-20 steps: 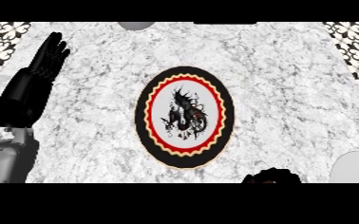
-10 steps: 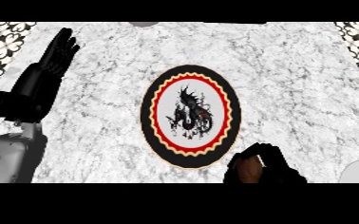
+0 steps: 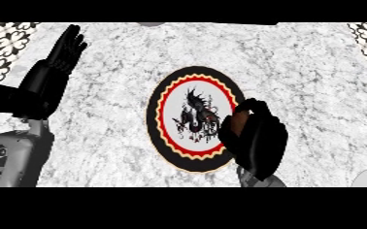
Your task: Pick the sweet potato from the plate and place it in the plate
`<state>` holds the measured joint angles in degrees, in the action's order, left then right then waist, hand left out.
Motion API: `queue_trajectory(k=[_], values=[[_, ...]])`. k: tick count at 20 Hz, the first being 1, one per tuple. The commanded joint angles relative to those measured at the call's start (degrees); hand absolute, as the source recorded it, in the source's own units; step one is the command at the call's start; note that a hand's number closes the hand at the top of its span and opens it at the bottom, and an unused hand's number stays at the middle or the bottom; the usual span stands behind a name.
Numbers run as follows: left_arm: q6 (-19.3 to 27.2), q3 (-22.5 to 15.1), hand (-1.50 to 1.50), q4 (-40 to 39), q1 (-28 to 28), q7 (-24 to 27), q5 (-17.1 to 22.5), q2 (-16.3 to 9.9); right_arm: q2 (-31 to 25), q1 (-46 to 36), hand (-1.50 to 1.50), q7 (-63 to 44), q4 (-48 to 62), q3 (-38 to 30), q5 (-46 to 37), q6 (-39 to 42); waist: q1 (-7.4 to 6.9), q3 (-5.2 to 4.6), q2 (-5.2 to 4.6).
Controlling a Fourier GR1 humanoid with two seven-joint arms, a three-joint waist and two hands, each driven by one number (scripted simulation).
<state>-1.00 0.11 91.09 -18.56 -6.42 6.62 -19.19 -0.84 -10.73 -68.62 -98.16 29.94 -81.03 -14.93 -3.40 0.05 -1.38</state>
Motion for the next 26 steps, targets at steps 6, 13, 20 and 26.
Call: queue_trajectory(k=[6, 13, 20, 26], values=[[0.2, -2.2, 0.00, 0.0, 0.1, 0.1, -1.1, 1.9, 0.8, -14.7, -1.50, -8.1, 16.9, -8.1, 13.2, -16.2, -1.51, 0.15, 0.11], [0.2, -0.5, 0.00, -0.6, -1.0, -0.8, -1.0, 0.5, 0.8, -20.4, -1.50, -3.5, 22.3, -11.5, 10.2, -31.2, -0.58, 0.09, 0.69], [-0.4, 1.1, 0.00, -1.2, 0.0, 0.5, -0.5, -0.2, 0.8, -16.9, -1.50, -2.5, 21.2, -11.0, 11.0, -45.3, 1.38, 0.02, 1.27], [0.8, 1.4, 0.00, -1.2, 2.4, 0.4, -1.5, 0.4, 0.8, -8.0, -1.50, -4.9, 12.1, -7.9, 7.1, -49.8, 3.44, -0.05, 1.86]])
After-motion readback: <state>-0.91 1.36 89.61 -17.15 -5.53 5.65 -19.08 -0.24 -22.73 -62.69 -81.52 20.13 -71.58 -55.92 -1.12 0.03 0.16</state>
